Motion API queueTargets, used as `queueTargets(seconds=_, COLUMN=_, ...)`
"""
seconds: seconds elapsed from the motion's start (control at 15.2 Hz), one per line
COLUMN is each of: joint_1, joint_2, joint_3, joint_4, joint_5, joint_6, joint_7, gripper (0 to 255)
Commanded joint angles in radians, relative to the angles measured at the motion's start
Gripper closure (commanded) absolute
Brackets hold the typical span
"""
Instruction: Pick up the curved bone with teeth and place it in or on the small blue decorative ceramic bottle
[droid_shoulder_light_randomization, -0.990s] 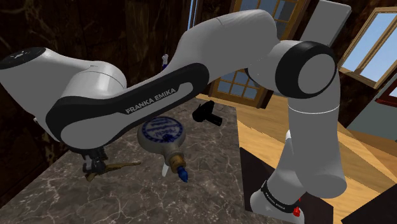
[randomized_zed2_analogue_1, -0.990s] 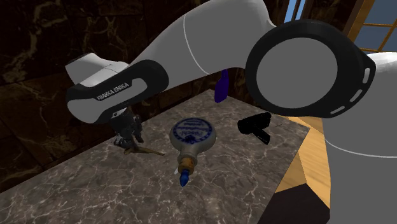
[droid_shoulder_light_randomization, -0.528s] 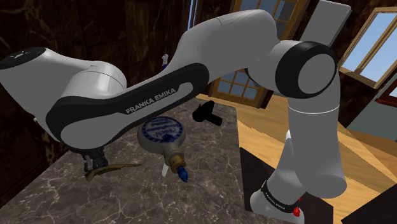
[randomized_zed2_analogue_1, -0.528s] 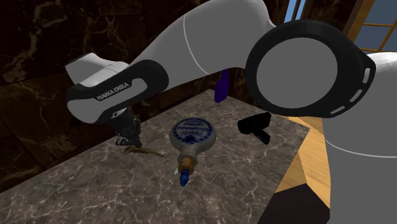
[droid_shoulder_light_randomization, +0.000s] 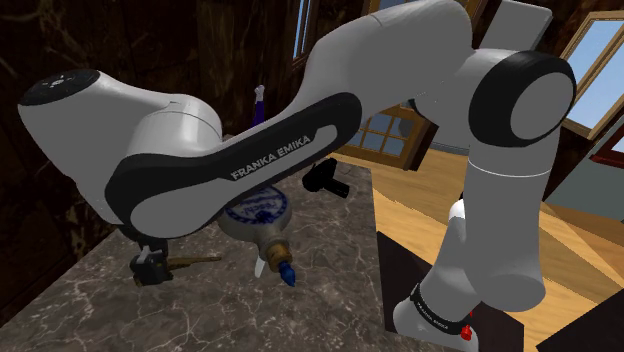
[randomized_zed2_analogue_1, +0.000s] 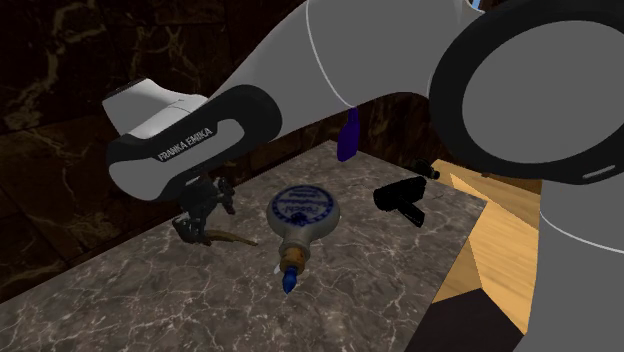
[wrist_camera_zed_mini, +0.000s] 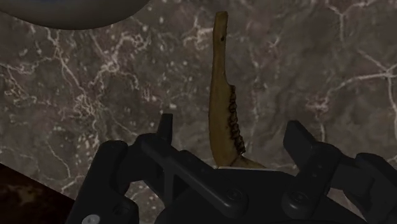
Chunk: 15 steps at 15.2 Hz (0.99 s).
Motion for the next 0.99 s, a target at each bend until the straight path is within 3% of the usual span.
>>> queueTargets(seconds=0.0, joint_1=-0.002, joint_2=0.001, joint_3=-0.004, joint_4=-0.023, joint_5=-0.004, joint_6=0.025, joint_7=0.013, gripper=0)
queueTargets(seconds=0.73, joint_1=-0.006, joint_2=0.014, joint_3=-0.01, joint_4=-0.054, joint_5=-0.014, joint_6=0.067, joint_7=0.02, gripper=0)
queueTargets(seconds=0.79, joint_1=-0.006, joint_2=0.014, joint_3=-0.01, joint_4=-0.054, joint_5=-0.014, joint_6=0.067, joint_7=0.02, gripper=255)
queueTargets(seconds=0.92, joint_1=-0.006, joint_2=0.014, joint_3=-0.01, joint_4=-0.054, joint_5=-0.014, joint_6=0.067, joint_7=0.02, gripper=255)
